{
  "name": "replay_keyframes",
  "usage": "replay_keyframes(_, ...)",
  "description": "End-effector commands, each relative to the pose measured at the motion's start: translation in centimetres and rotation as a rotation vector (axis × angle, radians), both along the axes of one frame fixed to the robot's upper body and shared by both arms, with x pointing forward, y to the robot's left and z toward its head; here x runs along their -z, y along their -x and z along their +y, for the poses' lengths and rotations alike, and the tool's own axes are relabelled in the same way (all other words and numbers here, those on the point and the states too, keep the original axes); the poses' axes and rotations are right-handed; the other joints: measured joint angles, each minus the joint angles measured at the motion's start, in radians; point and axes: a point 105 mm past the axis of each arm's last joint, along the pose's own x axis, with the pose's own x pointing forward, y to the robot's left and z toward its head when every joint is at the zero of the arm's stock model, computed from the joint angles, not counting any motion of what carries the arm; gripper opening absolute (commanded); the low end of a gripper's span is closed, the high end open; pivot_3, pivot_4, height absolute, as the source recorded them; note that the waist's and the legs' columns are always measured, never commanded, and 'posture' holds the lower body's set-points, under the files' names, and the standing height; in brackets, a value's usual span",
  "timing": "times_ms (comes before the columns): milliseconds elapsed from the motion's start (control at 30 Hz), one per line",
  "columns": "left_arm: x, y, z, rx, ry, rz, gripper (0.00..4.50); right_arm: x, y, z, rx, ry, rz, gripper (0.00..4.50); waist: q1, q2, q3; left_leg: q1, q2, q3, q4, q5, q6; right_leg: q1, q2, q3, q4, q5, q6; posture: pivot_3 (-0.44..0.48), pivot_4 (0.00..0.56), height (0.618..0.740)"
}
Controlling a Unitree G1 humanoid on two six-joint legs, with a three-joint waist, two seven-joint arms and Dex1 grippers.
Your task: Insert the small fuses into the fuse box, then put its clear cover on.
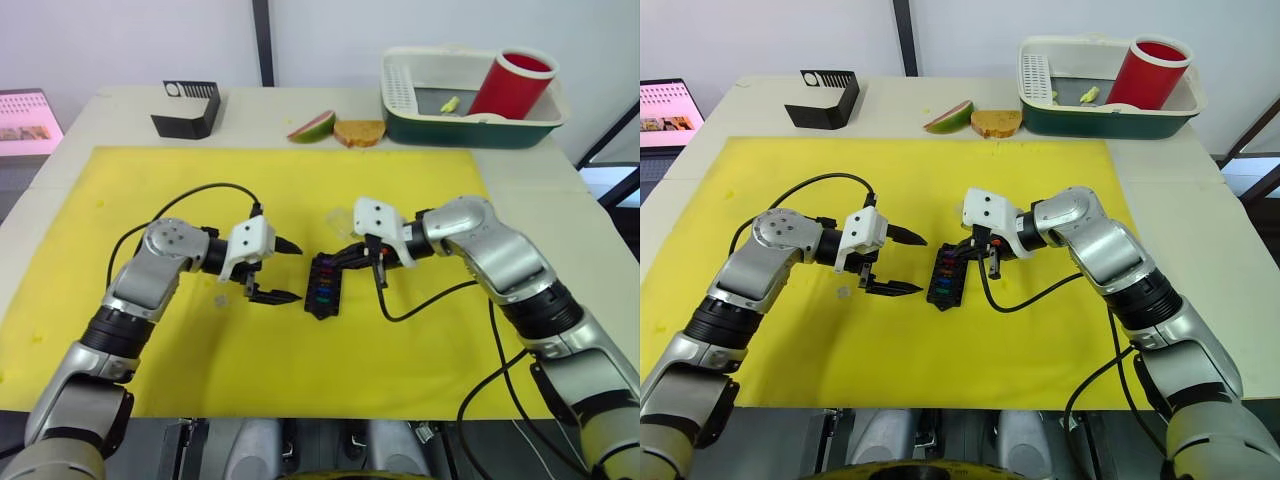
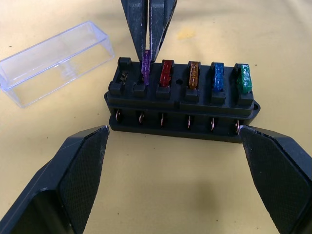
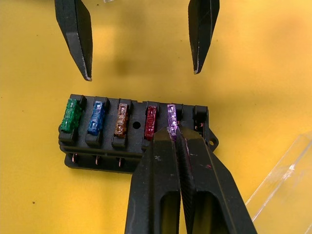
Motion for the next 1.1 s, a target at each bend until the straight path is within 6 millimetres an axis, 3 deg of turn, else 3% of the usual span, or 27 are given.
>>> replay_keyframes(33,-0.7,0.2,-0.4,0.024,0.008,-0.043,4.48,-2.1,0.0,0.3,-0.011,-0.048,-0.046,0.0,0.0,0.0,0.0,0.0,0.0,0.0,0.0,0.0,0.0,0.0,0.0,0.0,0.0,0.0,0.0,0.0,0.15,0.74)
replay_keyframes(367,-0.7,0.2,-0.4,0.027,0.007,-0.046,4.48,-3.0,0.0,0.3,0.003,-0.082,-0.032,0.0,0.0,0.0,0.0,0.0,0.0,0.0,0.0,0.0,0.0,0.0,0.0,0.0,0.0,0.0,0.0,0.0,0.15,0.74)
replay_keyframes(1100,-0.8,0.0,-0.4,0.021,0.012,-0.051,4.48,-0.9,0.0,0.3,0.029,-0.054,0.011,0.0,0.0,0.0,0.0,0.0,0.0,0.0,0.0,0.0,0.0,0.0,0.0,0.0,0.0,0.0,0.0,0.0,0.15,0.74)
